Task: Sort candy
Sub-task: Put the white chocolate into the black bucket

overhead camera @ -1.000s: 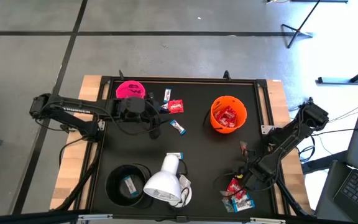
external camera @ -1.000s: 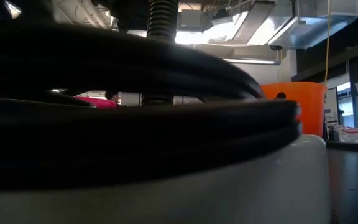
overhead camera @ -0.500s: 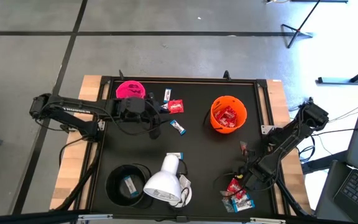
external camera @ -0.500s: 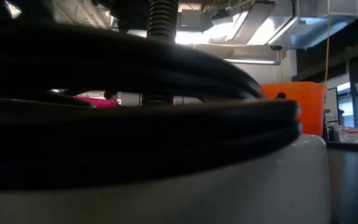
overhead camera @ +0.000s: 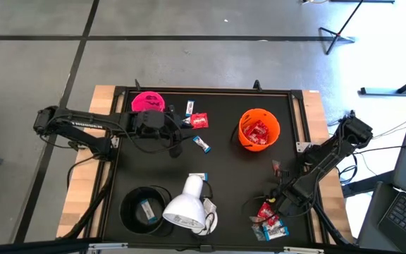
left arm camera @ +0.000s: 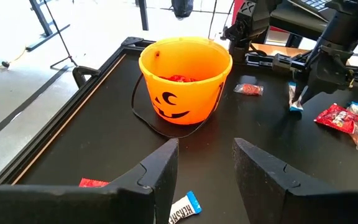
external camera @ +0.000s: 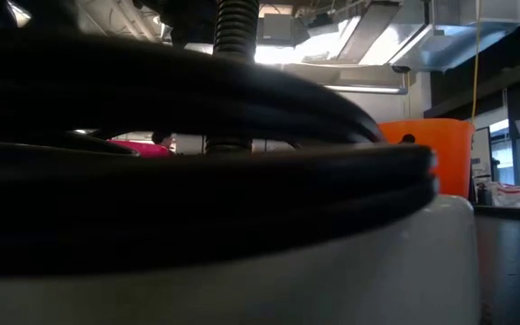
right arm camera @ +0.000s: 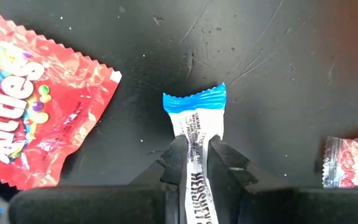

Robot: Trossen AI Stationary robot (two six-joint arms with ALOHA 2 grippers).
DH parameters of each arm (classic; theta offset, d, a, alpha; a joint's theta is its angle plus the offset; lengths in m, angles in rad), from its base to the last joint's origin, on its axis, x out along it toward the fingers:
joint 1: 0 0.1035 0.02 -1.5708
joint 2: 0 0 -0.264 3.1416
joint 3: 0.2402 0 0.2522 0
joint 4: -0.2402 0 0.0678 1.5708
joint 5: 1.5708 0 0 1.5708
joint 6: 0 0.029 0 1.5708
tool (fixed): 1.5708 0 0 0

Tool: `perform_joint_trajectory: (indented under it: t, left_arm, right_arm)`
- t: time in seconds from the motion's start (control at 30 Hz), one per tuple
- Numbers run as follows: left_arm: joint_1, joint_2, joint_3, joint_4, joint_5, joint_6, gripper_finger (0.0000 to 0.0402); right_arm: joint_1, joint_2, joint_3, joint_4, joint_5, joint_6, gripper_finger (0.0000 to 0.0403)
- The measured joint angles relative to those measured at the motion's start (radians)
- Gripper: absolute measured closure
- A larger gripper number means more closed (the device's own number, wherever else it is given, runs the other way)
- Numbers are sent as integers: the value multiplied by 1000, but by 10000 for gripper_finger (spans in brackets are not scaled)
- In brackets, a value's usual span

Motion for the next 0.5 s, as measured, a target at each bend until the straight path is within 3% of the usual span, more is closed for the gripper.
perform_joint_trajectory:
  t: [0.5]
  left_arm:
    - [0, 0, 0, 0, 0, 0, 257]
  right_arm:
    - [0, 0, 11, -4, 8, -1, 352]
